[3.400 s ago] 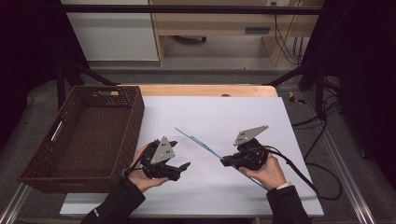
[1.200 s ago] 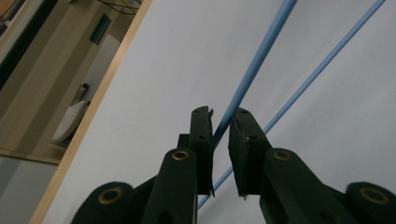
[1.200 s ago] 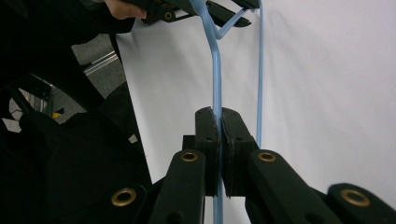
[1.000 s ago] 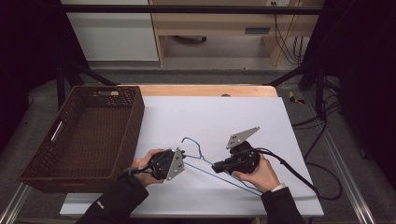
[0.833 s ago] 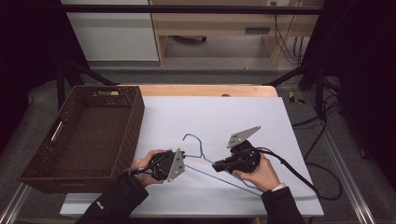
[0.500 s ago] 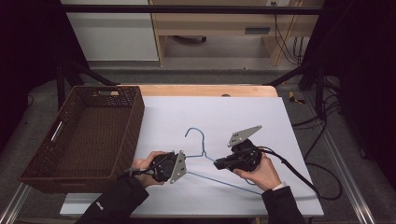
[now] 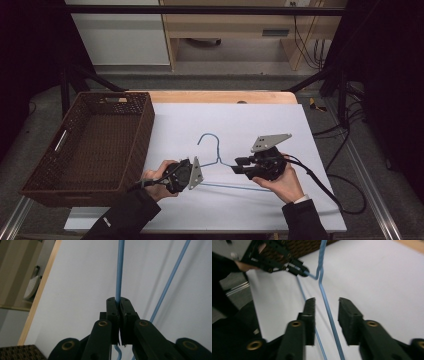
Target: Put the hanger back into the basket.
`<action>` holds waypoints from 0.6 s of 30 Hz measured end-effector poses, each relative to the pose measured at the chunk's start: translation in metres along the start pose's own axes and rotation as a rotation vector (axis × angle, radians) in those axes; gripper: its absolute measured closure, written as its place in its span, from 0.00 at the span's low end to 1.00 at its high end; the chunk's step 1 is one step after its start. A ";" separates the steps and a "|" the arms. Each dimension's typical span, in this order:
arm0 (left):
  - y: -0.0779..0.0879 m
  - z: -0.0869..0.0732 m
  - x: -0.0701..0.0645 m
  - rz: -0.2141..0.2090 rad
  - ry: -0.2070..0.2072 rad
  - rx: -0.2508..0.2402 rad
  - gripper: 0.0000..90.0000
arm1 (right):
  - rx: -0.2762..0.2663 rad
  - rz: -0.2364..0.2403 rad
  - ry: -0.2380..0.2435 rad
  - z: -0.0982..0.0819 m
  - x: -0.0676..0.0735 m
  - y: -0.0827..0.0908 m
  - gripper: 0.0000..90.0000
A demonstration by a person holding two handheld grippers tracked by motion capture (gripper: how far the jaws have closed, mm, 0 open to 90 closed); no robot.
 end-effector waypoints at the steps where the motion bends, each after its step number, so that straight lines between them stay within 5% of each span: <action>1: 0.000 -0.001 0.000 -0.006 0.013 0.007 0.97 | -0.012 -0.022 -0.001 0.001 -0.003 0.002 0.67; 7: 0.004 -0.002 0.008 0.008 0.104 0.019 0.97 | -0.067 -0.086 -0.030 0.001 -0.015 0.010 0.54; 18: 0.015 -0.001 0.024 0.047 0.209 0.030 0.97 | -0.160 -0.228 -0.133 -0.020 -0.043 0.027 0.24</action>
Point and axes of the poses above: each handheld gripper's, and its own axes: y roughly backward along the jaws, z roughly out of its top, x roughly to its left, the point moved 9 cm from there along -y, roughly forward along the jaws, and after that the axes turned 15 degrees about -z, right-handed, at the moved point
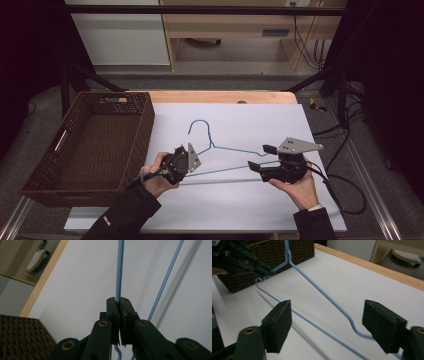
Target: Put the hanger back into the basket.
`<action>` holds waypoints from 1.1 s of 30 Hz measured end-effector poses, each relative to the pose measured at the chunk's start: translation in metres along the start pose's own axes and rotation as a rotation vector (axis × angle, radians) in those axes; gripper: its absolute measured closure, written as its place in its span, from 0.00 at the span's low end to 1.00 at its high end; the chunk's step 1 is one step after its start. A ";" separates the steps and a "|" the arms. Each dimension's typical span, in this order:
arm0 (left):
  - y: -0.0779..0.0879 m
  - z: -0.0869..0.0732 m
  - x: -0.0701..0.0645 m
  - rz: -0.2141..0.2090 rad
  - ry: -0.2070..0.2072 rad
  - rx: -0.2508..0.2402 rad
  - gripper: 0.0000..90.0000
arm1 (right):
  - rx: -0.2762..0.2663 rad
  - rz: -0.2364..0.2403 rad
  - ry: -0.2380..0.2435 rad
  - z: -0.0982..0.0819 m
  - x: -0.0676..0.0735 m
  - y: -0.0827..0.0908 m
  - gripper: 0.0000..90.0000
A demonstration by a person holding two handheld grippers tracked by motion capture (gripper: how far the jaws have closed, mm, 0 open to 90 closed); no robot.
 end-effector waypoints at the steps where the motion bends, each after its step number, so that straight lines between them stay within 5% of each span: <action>1: 0.001 0.000 0.001 0.002 0.007 0.003 0.97 | -0.003 -0.010 -0.008 -0.002 -0.003 0.001 0.23; 9: 0.012 0.009 0.013 0.018 0.085 -0.014 0.97 | -0.003 -0.075 -0.054 -0.021 -0.019 0.010 0.14; 20: 0.040 0.022 0.032 -0.008 0.178 -0.050 0.97 | 0.023 -0.093 -0.090 -0.043 -0.027 0.009 0.10; 33: 0.078 0.017 0.056 0.027 0.237 -0.070 0.97 | 0.021 -0.149 -0.107 -0.053 -0.035 0.007 0.05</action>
Point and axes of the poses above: each handheld gripper's, and its own axes: y roughly backward along the jaws, z roughly out of its top, x roughly to its left, the point moved 9 cm from there along -y, roughly forward along the jaws, and after that the axes turned 15 degrees about -z, right-handed, at the moved point
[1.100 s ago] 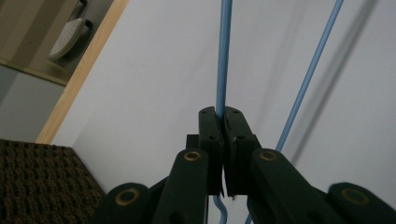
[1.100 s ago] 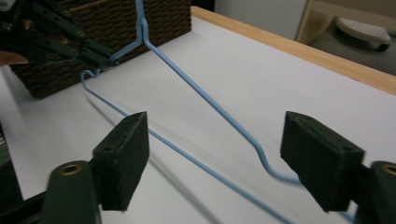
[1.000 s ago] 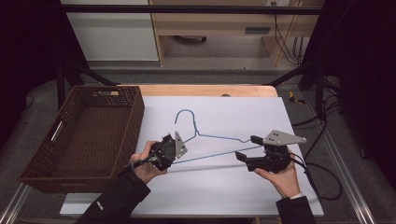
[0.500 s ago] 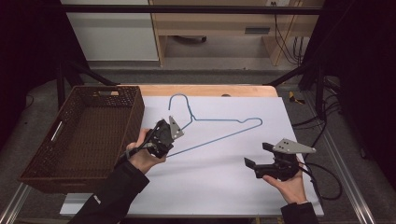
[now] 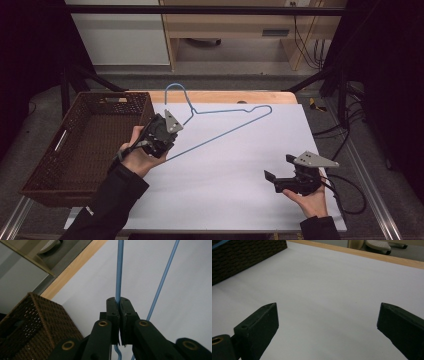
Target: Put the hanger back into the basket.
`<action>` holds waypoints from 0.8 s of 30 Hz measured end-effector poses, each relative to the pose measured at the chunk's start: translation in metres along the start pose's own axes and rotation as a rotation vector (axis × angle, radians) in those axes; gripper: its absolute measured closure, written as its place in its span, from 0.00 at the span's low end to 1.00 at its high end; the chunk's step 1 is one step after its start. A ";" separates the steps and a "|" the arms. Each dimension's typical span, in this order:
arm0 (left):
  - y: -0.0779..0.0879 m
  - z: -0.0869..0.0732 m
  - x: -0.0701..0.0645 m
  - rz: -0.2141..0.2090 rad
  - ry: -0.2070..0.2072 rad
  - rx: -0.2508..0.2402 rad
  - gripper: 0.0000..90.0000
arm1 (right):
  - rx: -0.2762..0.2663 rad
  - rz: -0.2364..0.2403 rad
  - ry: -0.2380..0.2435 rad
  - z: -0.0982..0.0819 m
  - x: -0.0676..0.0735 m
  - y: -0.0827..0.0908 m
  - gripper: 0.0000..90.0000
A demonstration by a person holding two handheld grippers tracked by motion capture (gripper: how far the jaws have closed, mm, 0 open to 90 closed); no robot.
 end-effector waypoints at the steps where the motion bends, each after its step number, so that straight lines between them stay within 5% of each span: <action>1: 0.002 0.000 0.002 0.002 0.003 -0.001 0.97 | 0.001 -0.004 0.003 0.000 -0.001 0.000 0.05; 15: 0.043 -0.010 0.032 0.057 0.050 -0.025 0.97 | 0.015 -0.017 0.004 -0.003 0.000 -0.002 0.04; 24: 0.061 -0.040 0.060 0.096 0.105 -0.011 0.97 | 0.012 -0.015 0.008 -0.003 0.000 -0.002 0.04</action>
Point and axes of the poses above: each handheld gripper's, and its own axes: y roughly backward along the jaws, z roughly out of its top, x roughly to its left, the point moved 9 cm from there along -y, roughly forward along the jaws, and after that the axes turned 15 degrees about -z, right-handed, at the moved point
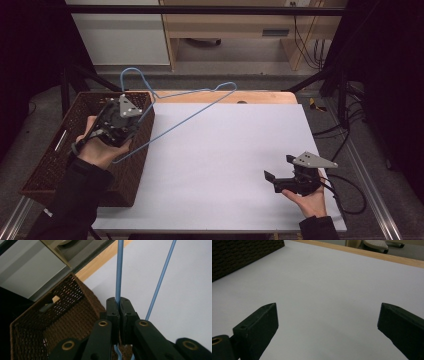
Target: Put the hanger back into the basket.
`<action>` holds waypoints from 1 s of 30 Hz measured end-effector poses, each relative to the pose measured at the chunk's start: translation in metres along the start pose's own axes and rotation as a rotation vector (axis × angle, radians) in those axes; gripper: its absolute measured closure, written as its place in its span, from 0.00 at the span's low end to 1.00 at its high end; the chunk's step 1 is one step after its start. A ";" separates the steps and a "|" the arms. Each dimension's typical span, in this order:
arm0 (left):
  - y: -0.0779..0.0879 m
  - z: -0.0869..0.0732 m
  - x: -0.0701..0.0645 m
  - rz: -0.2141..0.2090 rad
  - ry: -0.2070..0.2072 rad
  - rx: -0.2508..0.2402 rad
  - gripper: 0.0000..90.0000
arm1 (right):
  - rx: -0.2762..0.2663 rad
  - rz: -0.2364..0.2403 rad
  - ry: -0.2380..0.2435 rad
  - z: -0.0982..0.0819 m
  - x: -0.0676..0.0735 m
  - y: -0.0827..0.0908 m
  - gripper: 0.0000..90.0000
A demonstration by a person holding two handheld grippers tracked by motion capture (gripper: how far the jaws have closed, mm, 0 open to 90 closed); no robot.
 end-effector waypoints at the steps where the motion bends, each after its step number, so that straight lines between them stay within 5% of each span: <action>1: 0.001 -0.003 0.003 0.006 0.002 0.005 0.97 | 0.000 0.000 0.000 0.000 0.000 0.000 0.04; 15: 0.035 -0.048 0.056 0.093 0.103 0.006 0.97 | -0.001 0.005 0.001 0.000 0.001 0.000 0.05; 30: 0.048 -0.097 0.094 0.163 0.180 0.035 0.97 | 0.002 0.004 0.002 -0.001 0.000 -0.001 0.05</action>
Point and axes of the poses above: each handheld gripper's, and its own axes: y roughly backward along the jaws, z roughly out of its top, x roughly to its left, the point moved 9 cm from there along -y, roughly forward along the jaws, and after that the axes turned 15 degrees about -z, right-handed, at the moved point
